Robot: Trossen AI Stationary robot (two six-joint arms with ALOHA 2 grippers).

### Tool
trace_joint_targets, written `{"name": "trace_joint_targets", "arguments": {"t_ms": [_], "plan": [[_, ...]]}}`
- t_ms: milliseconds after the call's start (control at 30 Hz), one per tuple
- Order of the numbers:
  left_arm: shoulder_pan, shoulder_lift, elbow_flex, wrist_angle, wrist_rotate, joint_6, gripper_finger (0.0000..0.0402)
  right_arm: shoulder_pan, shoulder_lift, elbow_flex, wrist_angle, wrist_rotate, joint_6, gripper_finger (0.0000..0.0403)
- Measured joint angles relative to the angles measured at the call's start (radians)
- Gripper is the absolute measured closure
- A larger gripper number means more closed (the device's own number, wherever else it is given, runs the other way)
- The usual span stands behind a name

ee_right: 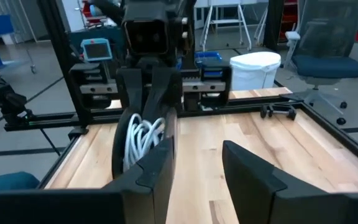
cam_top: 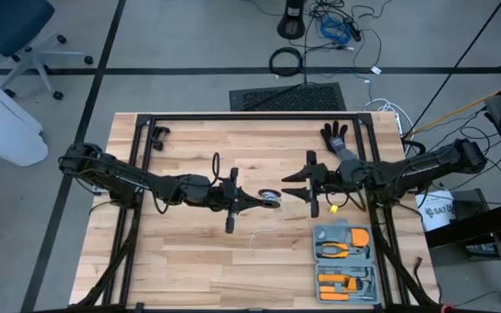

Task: Coil cords
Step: Uncoil the white cable wire from the spool

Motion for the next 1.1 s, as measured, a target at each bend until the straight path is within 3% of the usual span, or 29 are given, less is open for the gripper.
{"name": "trace_joint_targets", "arguments": {"t_ms": [267, 800, 1100], "plan": [[0.007, -0.003, 0.000, -0.086, 0.005, -0.009, 0.0401, -0.001, 0.048, 0.000, 0.061, -0.019, 0.004, 0.0275], [0.026, -0.135, 0.000, -0.343, 0.004, -0.018, 0.0402, -0.062, 0.183, 0.085, 0.017, -0.078, 0.006, 0.0275], [0.024, -0.134, 0.001, -0.371, 0.018, -0.022, 0.0402, -0.062, 0.274, 0.154, -0.015, -0.078, -0.009, 0.0275]]}}
